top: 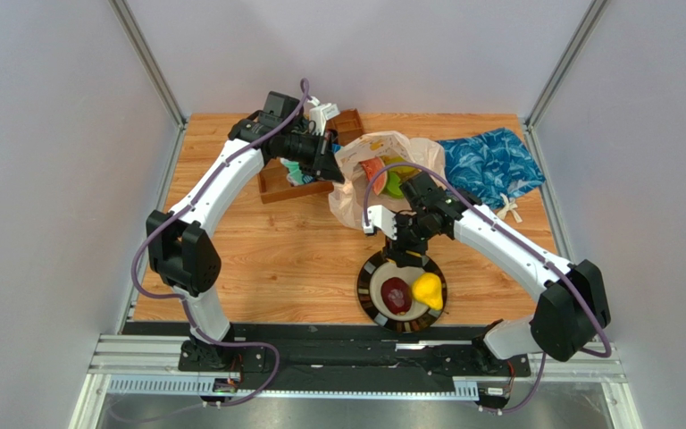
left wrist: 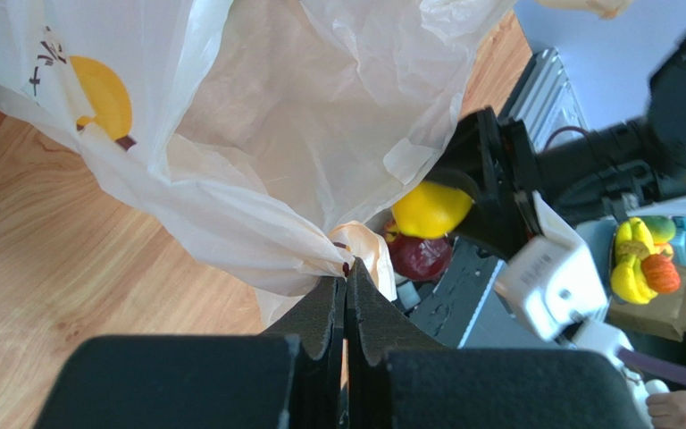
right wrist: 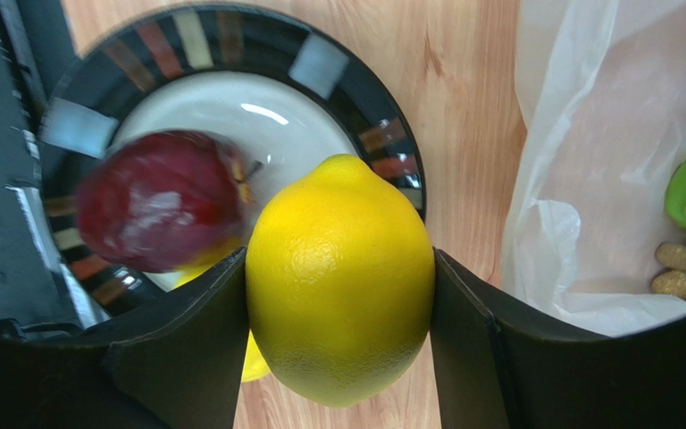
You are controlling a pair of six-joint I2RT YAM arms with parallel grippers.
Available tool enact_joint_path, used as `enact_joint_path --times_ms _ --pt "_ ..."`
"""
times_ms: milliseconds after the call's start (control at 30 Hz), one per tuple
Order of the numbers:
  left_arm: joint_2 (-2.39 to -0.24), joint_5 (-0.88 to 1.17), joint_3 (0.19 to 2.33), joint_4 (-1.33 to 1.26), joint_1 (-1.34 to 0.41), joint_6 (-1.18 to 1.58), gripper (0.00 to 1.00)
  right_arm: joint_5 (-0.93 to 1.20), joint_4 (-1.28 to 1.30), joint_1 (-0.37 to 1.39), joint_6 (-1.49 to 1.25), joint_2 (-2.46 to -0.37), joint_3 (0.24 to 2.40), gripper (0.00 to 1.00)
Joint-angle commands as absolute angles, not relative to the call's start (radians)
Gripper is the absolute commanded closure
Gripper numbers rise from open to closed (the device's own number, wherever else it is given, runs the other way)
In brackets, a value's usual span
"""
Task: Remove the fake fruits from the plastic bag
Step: Place the fake fruit on the plate, then adjust the plastic bag at the center of the board.
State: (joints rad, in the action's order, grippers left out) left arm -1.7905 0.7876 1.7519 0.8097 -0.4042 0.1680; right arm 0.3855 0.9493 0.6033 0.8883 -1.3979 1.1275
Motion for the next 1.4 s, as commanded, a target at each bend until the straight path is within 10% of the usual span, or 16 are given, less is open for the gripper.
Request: enact_joint_path --times_ms 0,233,333,700,1100,1367 --pt "-1.715 0.759 1.741 0.827 -0.405 0.111 1.00 0.337 0.956 0.561 0.980 -1.465 1.135 0.52" --pt "-1.707 0.741 1.750 0.842 -0.407 0.089 1.00 0.314 0.917 0.542 0.979 -1.565 1.104 0.43" --pt "-1.710 0.741 1.744 0.845 -0.407 0.086 1.00 0.331 0.954 0.543 0.980 -1.563 1.120 0.00" --pt "-1.746 0.756 1.740 0.827 -0.417 0.107 1.00 0.480 0.933 0.541 0.618 -1.538 1.583 0.03" --pt "-1.726 0.770 1.706 0.825 -0.419 0.109 1.00 0.171 0.767 0.500 0.659 -1.730 1.413 0.49" --pt "-1.759 0.782 1.738 0.819 -0.419 0.126 1.00 0.150 0.667 0.477 0.588 -1.724 1.443 0.36"
